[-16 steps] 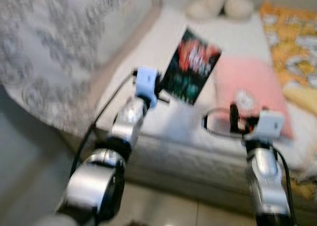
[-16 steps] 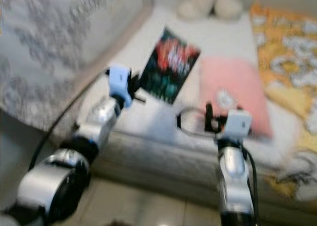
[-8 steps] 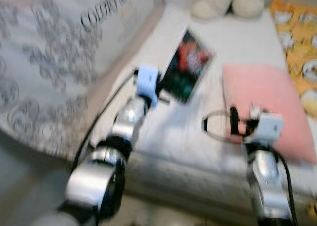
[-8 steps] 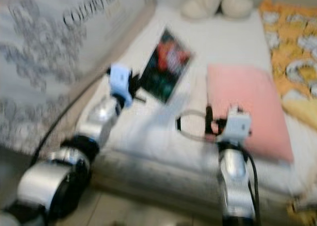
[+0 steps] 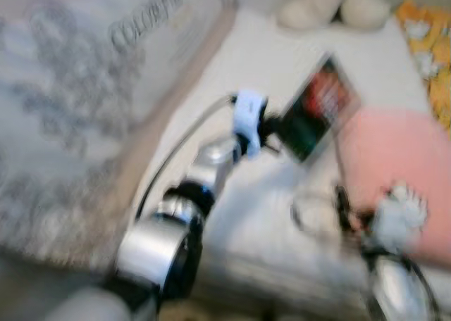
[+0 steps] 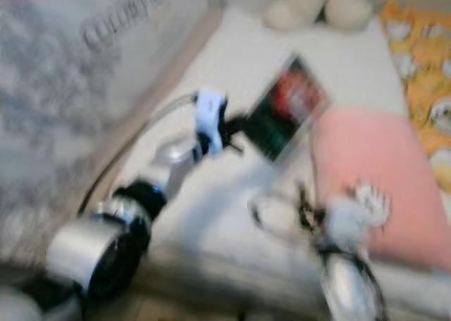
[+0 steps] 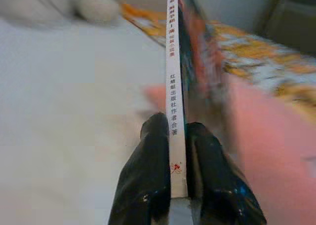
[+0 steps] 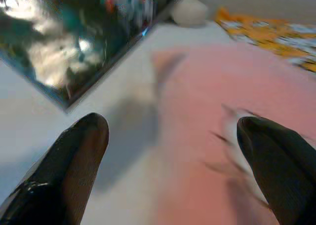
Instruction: Clean up the room
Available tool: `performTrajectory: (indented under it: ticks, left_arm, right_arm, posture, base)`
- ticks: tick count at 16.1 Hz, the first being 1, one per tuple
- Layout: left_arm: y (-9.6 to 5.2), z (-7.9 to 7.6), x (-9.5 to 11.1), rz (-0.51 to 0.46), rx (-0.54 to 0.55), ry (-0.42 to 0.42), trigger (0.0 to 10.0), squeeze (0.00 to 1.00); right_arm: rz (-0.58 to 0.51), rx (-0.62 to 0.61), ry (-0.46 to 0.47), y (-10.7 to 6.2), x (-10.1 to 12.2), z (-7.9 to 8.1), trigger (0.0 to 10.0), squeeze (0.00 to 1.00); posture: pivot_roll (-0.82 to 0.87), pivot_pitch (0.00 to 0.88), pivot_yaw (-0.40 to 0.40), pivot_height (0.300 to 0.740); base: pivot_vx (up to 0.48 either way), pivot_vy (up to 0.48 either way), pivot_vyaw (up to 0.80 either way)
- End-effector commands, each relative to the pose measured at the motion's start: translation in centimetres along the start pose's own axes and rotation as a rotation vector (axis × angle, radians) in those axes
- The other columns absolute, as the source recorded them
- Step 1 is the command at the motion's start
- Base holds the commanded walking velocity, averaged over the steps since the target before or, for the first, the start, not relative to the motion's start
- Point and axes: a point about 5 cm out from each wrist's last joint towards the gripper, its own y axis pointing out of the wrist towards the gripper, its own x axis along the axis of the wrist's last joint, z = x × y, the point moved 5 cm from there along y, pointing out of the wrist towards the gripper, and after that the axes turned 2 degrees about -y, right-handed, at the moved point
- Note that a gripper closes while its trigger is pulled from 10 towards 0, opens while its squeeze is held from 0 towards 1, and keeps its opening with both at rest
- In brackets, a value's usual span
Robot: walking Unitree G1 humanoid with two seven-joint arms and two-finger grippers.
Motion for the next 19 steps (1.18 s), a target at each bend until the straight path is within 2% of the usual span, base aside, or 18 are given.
performTrajectory:
  ticks: [1,2,3,4,5,6,7,8,9,10,11,12,13,15,17,19]
  left_arm:
    - [1.6,-3.3,-0.9,-0.005,-0.069,-0.197,10.0,0.0]
    - [0.9,-2.1,-3.1,0.042,-0.004,-0.366,10.0,0.0]
    - [0.0,-0.8,-5.1,0.073,0.076,-0.43,10.0,0.0]
    - [-3.5,3.0,-10.4,0.177,0.305,-0.48,10.0,0.0]
    - [-4.7,4.0,-11.6,0.209,0.362,-0.469,10.0,0.0]
    - [-7.9,7.5,-12.9,0.229,0.538,-0.431,10.0,0.0]
    - [-8.3,8.1,-12.8,0.22,0.562,-0.435,10.0,0.0]
    - [-9.7,10.2,-11.9,0.179,0.65,-0.431,10.0,0.0]
    - [-11.0,12.0,-10.7,0.143,0.725,-0.387,10.0,0.0]
    - [-11.5,13.0,-9.6,0.131,0.748,-0.32,10.0,0.0]
    - [-11.7,13.3,-9.2,0.13,0.758,-0.287,10.0,0.0]
    - [-11.7,13.9,-7.8,0.12,0.763,-0.206,10.0,0.0]
    - [-11.7,14.1,-7.0,0.11,0.763,-0.181,10.0,0.0]
    - [-11.6,14.7,-5.0,0.11,0.754,-0.07,10.0,0.0]
    - [-11.1,14.1,-5.4,0.171,0.692,0.023,10.0,0.0]
    - [-10.1,12.7,-6.3,0.214,0.596,0.055,10.0,0.0]
  right_arm:
    - [-0.016,0.023,0.011,-0.7,1.1,0.4,10.0,0.0]
    - [0.017,0.031,-0.004,-2.6,1.2,0.1,10.0,0.0]
    - [0.041,0.041,-0.008,-3.5,1.0,0.1,10.0,0.0]
    - [0.1,0.077,-0.019,-5.7,0.7,0.5,10.0,0.0]
    - [0.116,0.087,-0.021,-6.1,0.6,0.6,10.0,0.0]
    - [0.144,0.113,-0.026,-6.8,0.4,1.0,10.0,0.0]
    - [0.147,0.118,-0.027,-6.9,0.4,1.1,10.0,0.0]
    - [0.151,0.12,-0.027,-6.7,0.6,1.1,10.0,0.0]
    - [0.152,0.119,-0.025,-6.5,0.8,1.1,10.0,0.0]
    - [0.147,0.121,-0.026,-6.3,0.9,1.1,10.0,0.0]
    - [0.147,0.123,-0.027,-6.2,1.0,1.2,10.0,0.0]
    - [0.147,0.126,-0.03,-5.9,0.9,1.1,10.0,0.0]
    - [0.148,0.127,-0.03,-5.8,0.8,1.1,10.0,0.0]
    - [0.153,0.148,-0.031,-5.1,0.4,1.5,10.0,0.0]
    - [0.15,0.157,-0.026,-4.6,0.3,1.9,10.0,0.0]
    - [0.151,0.166,-0.022,-4.6,0.3,2.2,10.0,0.0]
  posture:
    - [-0.32,0.166,0.021,0.74]
    - [-0.35,0.224,-0.006,0.74]
    - [-0.36,0.241,-0.017,0.74]
    - [-0.37,0.285,-0.045,0.74]
    - [-0.37,0.287,-0.046,0.74]
    - [-0.36,0.293,-0.052,0.74]
    - [-0.36,0.293,-0.052,0.74]
    - [-0.35,0.289,-0.055,0.74]
    - [-0.34,0.276,-0.055,0.74]
    - [-0.34,0.272,-0.056,0.74]
    - [-0.33,0.269,-0.056,0.74]
    - [-0.32,0.262,-0.061,0.74]
    - [-0.31,0.261,-0.062,0.74]
    - [-0.28,0.247,-0.062,0.74]
    - [-0.27,0.241,-0.062,0.74]
    - [-0.27,0.241,-0.064,0.74]
  base:
    - [0.0,0.0,0.0]
    - [0.0,0.0,0.0]
    - [0.0,0.0,0.0]
    - [0.0,0.0,0.0]
    - [0.0,0.0,0.0]
    - [0.0,0.0,0.0]
    - [0.0,0.0,0.0]
    - [0.0,0.0,0.0]
    - [0.0,0.0,0.0]
    - [0.0,0.0,0.0]
    - [0.0,0.0,0.0]
    - [0.0,0.0,0.0]
    - [0.0,0.0,0.0]
    - [0.0,0.0,0.0]
    - [0.0,0.0,0.0]
    - [0.0,0.0,0.0]
